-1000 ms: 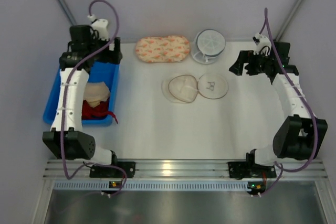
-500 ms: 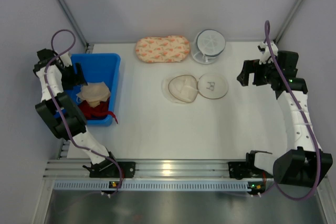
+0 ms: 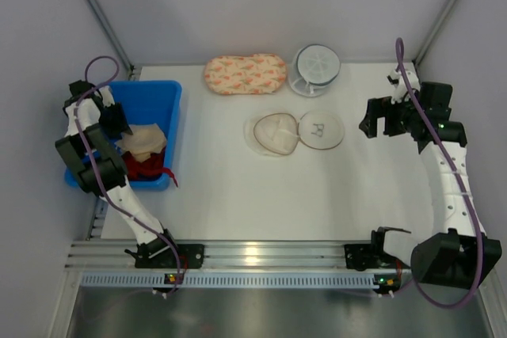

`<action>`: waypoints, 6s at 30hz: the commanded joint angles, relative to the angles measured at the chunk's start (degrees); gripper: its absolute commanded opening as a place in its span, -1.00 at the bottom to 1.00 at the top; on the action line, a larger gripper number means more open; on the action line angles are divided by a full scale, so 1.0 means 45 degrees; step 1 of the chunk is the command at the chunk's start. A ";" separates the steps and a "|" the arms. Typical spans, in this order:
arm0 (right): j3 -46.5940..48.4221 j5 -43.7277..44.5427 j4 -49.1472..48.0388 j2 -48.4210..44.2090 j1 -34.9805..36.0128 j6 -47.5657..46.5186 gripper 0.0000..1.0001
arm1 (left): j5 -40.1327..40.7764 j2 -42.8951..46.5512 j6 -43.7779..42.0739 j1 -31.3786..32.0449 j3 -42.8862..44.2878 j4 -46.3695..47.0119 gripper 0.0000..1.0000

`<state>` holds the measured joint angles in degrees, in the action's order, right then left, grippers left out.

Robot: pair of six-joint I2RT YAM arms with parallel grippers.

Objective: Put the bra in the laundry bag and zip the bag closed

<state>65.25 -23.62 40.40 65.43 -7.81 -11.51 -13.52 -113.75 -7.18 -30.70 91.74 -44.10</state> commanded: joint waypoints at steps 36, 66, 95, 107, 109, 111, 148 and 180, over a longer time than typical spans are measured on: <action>0.1827 -0.1217 0.0299 0.1378 -0.0412 0.0663 0.99 | 0.1889 0.3715 0.0211 0.0903 0.2033 0.1088 -1.00; 0.1164 -0.0963 0.0240 0.0656 -0.0627 0.0761 0.99 | -0.1681 0.7799 -0.0924 1.4709 0.2112 0.1264 -1.00; 0.0206 -0.2213 0.1178 0.0402 -0.2365 -0.0392 0.99 | 0.2160 0.5555 -0.4442 2.1170 -0.1439 0.1381 -1.00; -0.0145 -0.2056 0.2426 0.0089 -0.2521 -0.1738 0.99 | 0.0527 0.1547 -0.1588 2.3793 0.0316 0.1674 -0.18; -0.0282 -0.2192 0.2545 0.0128 -0.2541 -0.1914 0.99 | -0.0407 0.1839 -0.1724 2.3892 0.0218 0.1655 -0.07; -0.0457 -0.2639 0.2681 0.0206 -0.2521 -0.2130 0.98 | -0.0861 0.2384 -0.1842 2.4028 -0.0074 0.1655 -0.07; -0.0926 -0.3327 0.3307 0.6670 -0.0862 -0.2072 0.17 | -0.4281 0.0085 -0.8402 2.0904 -0.0193 0.3100 0.28; -0.1142 -0.3776 0.2721 0.7023 0.0408 -0.1935 -0.03 | -0.4417 -0.1362 -0.8600 2.0259 0.1604 0.1442 0.06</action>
<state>58.92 -39.16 55.09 96.73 -6.44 -20.32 -28.99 -119.26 -46.15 60.97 96.29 -34.39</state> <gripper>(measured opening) 0.491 0.547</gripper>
